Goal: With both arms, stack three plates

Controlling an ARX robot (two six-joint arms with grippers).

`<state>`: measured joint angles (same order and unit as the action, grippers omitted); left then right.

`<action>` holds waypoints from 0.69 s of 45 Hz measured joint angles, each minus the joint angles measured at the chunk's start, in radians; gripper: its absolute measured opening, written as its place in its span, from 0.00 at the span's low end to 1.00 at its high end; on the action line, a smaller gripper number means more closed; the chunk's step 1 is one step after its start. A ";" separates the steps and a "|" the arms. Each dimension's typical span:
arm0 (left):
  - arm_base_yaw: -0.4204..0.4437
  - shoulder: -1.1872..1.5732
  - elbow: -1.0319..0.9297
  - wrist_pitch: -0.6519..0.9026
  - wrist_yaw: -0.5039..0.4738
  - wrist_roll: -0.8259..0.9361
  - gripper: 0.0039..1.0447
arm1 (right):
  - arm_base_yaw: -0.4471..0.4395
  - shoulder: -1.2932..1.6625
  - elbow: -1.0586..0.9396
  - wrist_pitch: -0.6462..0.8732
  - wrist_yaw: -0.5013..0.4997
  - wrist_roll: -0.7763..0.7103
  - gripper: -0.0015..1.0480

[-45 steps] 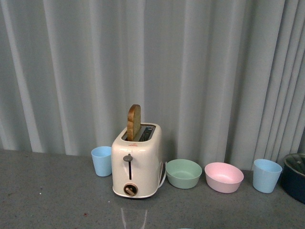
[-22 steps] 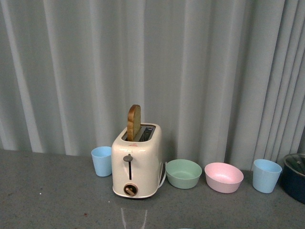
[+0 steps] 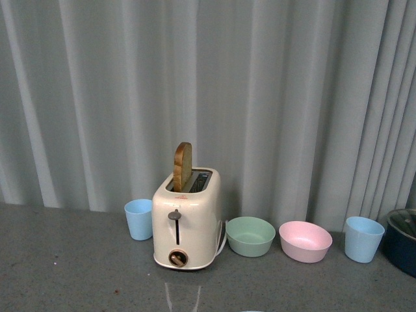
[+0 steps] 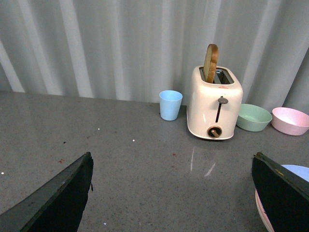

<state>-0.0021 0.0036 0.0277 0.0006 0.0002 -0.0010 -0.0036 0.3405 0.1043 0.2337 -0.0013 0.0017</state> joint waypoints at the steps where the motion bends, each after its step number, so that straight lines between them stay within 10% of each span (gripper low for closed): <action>1: 0.000 0.000 0.000 0.000 0.000 0.000 0.94 | 0.000 -0.006 -0.004 -0.002 0.000 0.000 0.03; 31: 0.000 0.000 0.000 0.000 0.000 0.000 0.94 | 0.000 -0.189 -0.098 -0.087 0.000 0.000 0.03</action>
<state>-0.0021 0.0032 0.0277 0.0006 -0.0002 -0.0010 -0.0036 0.1516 0.0067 0.1467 -0.0017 0.0017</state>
